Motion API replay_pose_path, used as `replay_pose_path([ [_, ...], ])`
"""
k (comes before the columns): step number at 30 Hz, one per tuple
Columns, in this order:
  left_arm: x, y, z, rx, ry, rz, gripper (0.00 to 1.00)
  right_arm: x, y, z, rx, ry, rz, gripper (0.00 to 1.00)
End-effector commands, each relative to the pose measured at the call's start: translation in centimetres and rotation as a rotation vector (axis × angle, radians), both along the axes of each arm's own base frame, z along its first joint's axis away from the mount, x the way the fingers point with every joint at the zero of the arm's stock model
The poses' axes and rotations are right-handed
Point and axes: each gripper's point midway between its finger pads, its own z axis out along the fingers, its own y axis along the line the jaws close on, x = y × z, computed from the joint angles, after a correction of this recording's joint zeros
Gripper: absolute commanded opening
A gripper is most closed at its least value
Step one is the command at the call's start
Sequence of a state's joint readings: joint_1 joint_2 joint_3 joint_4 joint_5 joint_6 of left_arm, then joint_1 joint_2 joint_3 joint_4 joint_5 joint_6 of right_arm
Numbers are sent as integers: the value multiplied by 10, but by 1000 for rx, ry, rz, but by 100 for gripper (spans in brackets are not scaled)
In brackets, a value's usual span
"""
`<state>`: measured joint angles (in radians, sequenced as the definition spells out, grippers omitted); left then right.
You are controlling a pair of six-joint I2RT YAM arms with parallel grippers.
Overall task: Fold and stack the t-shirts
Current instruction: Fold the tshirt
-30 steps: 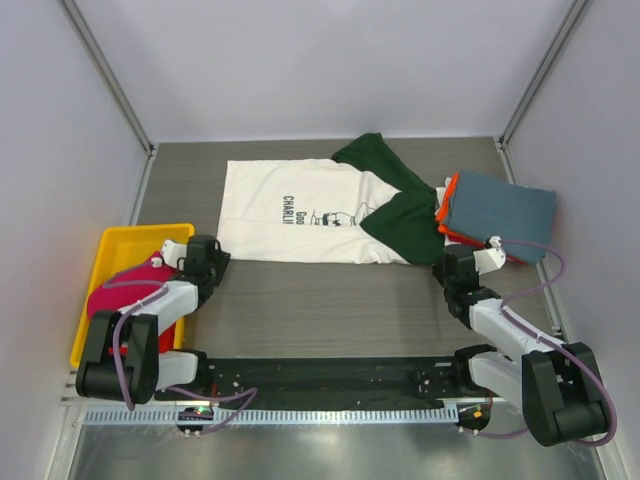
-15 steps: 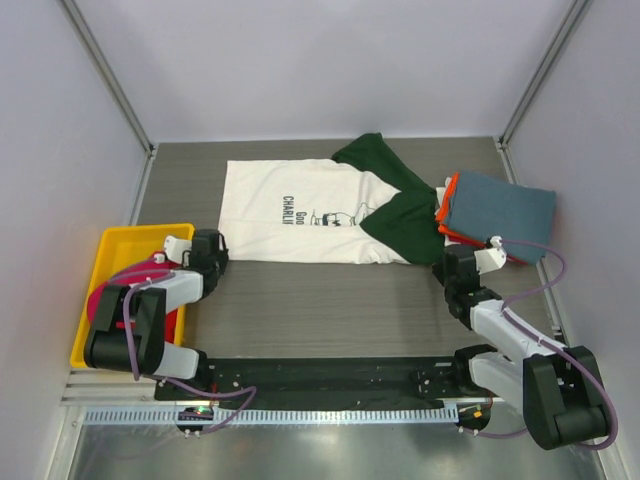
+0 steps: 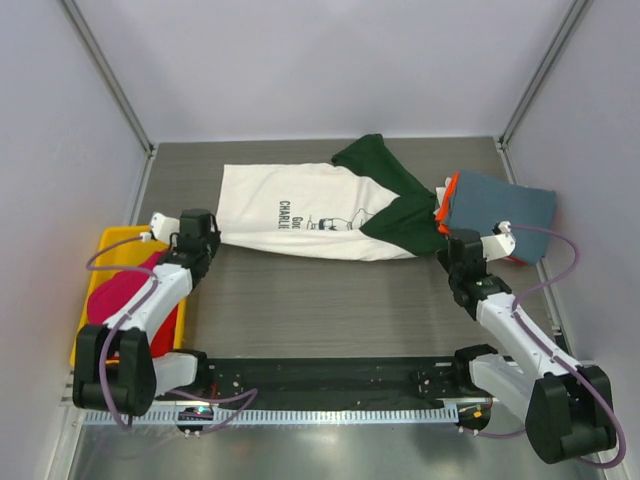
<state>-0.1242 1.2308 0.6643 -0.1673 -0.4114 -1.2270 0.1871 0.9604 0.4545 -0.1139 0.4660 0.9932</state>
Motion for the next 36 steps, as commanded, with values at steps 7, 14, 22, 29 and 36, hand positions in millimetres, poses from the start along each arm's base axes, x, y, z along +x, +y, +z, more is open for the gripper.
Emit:
replay_pose_path([
  [7, -43, 21, -1, 82, 58, 42, 0, -27, -13, -8, -31, 70, -47, 1],
  [14, -63, 21, -11, 87, 110, 26, 0, -43, -13, -17, -25, 107, -37, 1],
  [22, -55, 20, 39, 114, 79, -15, 0, -29, -15, 47, -59, 12, -25, 1],
  [29, -45, 25, 149, 165, -60, -37, 0, -6, -14, 188, -89, -198, -4, 1],
  [36, -86, 30, 282, 173, -326, -34, 0, -43, -20, 338, -103, -516, 25, 1],
])
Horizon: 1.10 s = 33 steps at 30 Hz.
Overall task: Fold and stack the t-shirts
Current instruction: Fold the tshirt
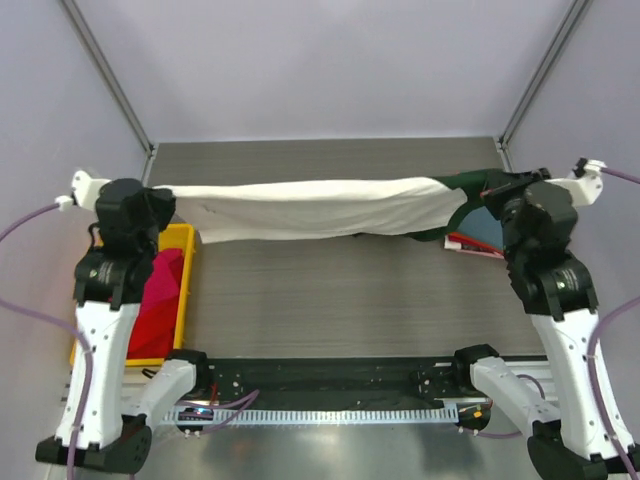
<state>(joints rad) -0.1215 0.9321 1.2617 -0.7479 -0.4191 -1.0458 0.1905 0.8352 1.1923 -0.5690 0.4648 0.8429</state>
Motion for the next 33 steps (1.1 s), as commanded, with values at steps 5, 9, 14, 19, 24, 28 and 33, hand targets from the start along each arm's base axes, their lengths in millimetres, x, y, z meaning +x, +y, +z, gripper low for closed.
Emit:
replay_pose_path([
  [5, -73, 20, 117, 10, -260, 47, 0, -75, -23, 140, -11, -358, -33, 1],
  [9, -103, 26, 152, 0, -354, 66, 0, -106, -31, 173, 0, -457, -48, 1],
  [14, -107, 27, 166, -3, -377, 66, 0, -116, -36, 190, -4, -493, -68, 1],
  [19, -84, 25, 152, 7, -335, 69, 0, -93, -30, 179, 10, -443, -61, 1],
  [24, -36, 23, 128, 35, -260, 77, 0, -42, -20, 153, 15, -350, -58, 1],
  [28, 5, 18, 120, 44, -243, 73, 0, 0, -11, 144, 13, -327, -52, 1],
  [33, 72, 30, 117, 22, -227, 94, 0, 53, -1, 163, 24, -360, -50, 1],
])
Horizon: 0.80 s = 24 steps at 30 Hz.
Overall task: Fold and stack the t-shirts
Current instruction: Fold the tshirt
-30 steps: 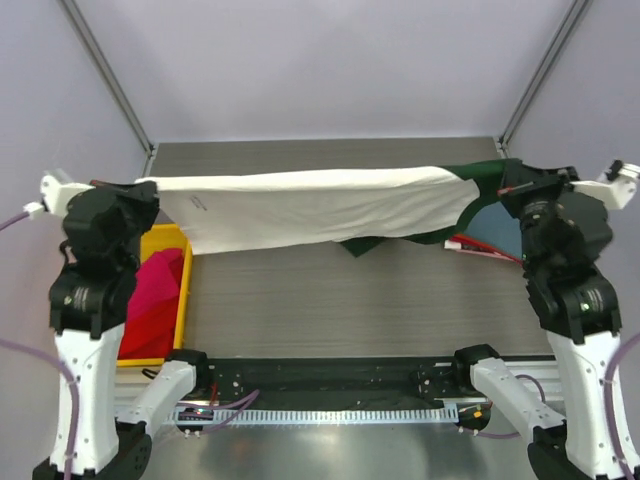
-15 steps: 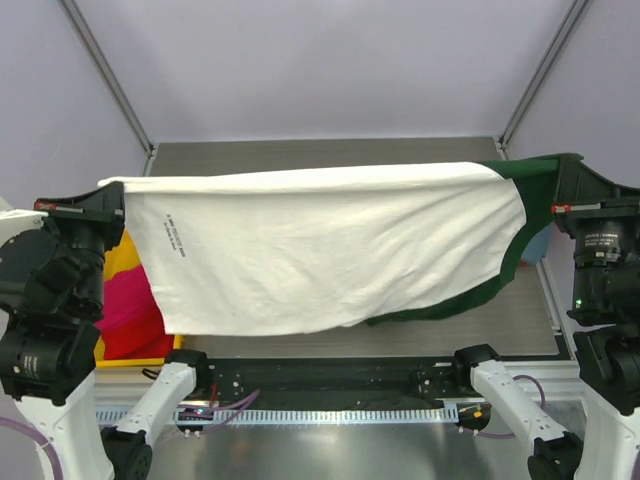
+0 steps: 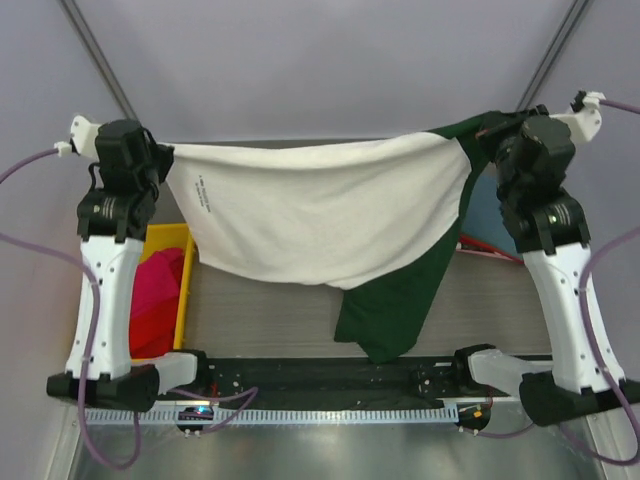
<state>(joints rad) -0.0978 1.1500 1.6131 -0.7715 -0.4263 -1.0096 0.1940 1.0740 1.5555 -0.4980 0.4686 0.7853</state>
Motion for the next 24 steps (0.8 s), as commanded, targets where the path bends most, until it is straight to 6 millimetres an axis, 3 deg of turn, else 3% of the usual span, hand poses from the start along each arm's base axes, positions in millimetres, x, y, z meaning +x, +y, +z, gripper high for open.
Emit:
replay_pose_path([
  [1, 44, 15, 52, -60, -172, 13, 0, 39, -4, 48, 46, -152, -43, 1],
  [2, 54, 29, 62, -86, -213, 32, 0, 41, -13, 77, 77, -217, -54, 1],
  [3, 64, 43, 68, -108, -231, 43, 0, 51, -15, 87, 95, -236, -38, 1],
  [4, 87, 44, 80, -155, -260, 16, 0, 88, -8, 75, 111, -200, 36, 1],
  [5, 99, 48, 86, -171, -279, 4, 0, 87, -9, 109, 187, -288, 82, 1],
  [6, 111, 56, 91, -186, -297, 0, 0, 102, -30, 112, 207, -300, 70, 1],
  [8, 144, 53, 102, -242, -349, -73, 0, 135, -26, 120, 250, -318, 179, 1],
  [9, 152, 59, 105, -259, -368, -78, 0, 141, -36, 124, 277, -332, 185, 1],
  [10, 159, 58, 106, -276, -385, -107, 0, 140, -33, 138, 275, -363, 230, 1],
  [11, 175, 62, 101, -319, -413, -126, 0, 161, -32, 121, 288, -323, 273, 1],
  [13, 191, 66, 91, -361, -441, -161, 0, 177, -41, 98, 332, -275, 295, 1],
  [15, 204, 70, 76, -363, -454, -196, 0, 181, -36, 86, 342, -264, 369, 1],
  [16, 206, 70, 69, -351, -450, -202, 0, 192, -43, 53, 370, -204, 359, 1],
  [17, 206, 69, 71, -330, -481, -219, 0, 191, -43, 48, 364, -216, 375, 1],
  [18, 204, 68, 44, -334, -431, -213, 0, 179, -40, 51, 353, -223, 394, 1],
  [19, 202, 67, 33, -332, -415, -211, 0, 185, -42, 14, 378, -155, 386, 1],
  [21, 185, 63, 25, -324, -411, -216, 0, 174, -45, -2, 378, -137, 388, 1],
  [22, 182, 62, -17, -351, -334, -203, 0, 163, -44, -25, 393, -96, 379, 1],
  [24, 170, 54, -40, -365, -298, -216, 0, 150, -44, -48, 386, -65, 367, 1],
])
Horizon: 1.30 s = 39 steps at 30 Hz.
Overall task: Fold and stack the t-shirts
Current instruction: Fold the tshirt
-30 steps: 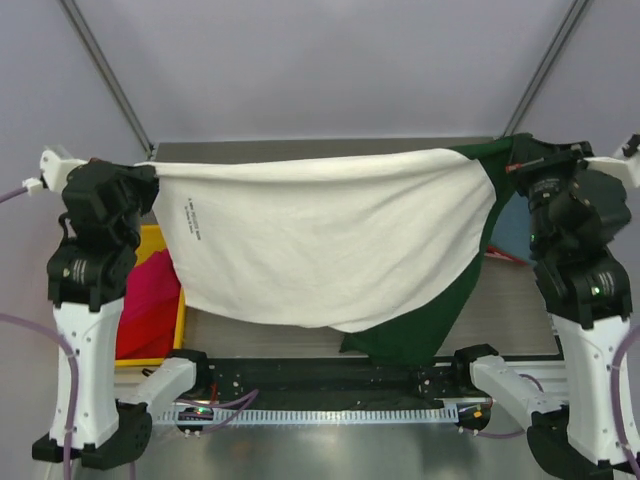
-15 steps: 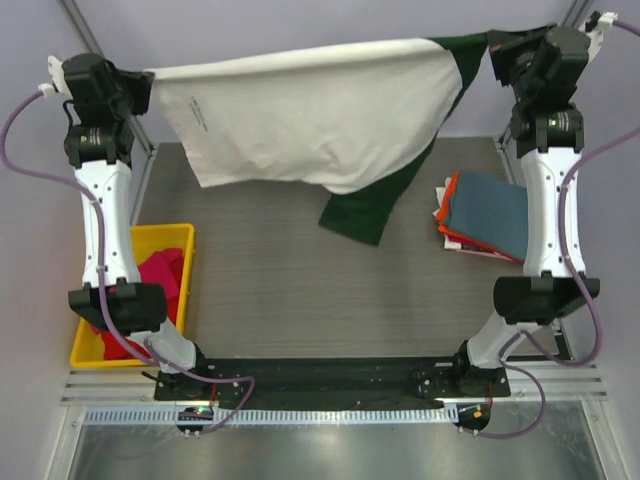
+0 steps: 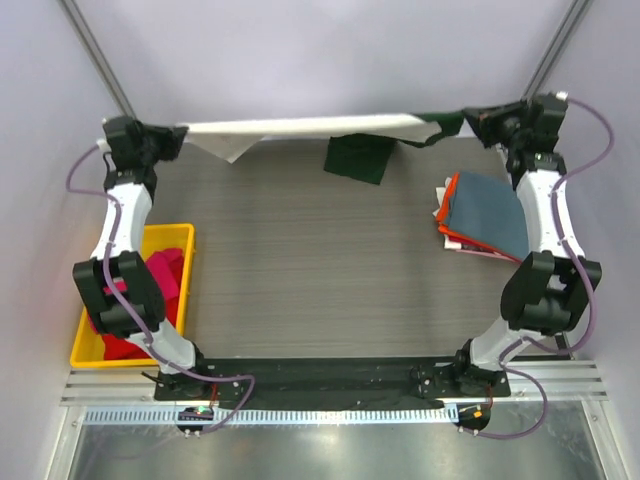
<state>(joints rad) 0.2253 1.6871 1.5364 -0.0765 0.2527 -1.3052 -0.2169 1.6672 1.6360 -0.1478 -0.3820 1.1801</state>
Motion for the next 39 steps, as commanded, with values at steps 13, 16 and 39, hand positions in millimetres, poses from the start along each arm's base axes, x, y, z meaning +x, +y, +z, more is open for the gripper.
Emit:
replay_pose_path([
  [13, -156, -8, -171, 122, 204, 33, 0, -162, 2, -182, -127, 210, -65, 1],
  [16, -190, -17, -205, 129, 275, 19, 0, -193, 6, -210, -162, 246, -73, 1],
  [39, -345, -40, -314, 88, 600, 96, 1, -338, 5, -310, -283, 582, -200, 29],
])
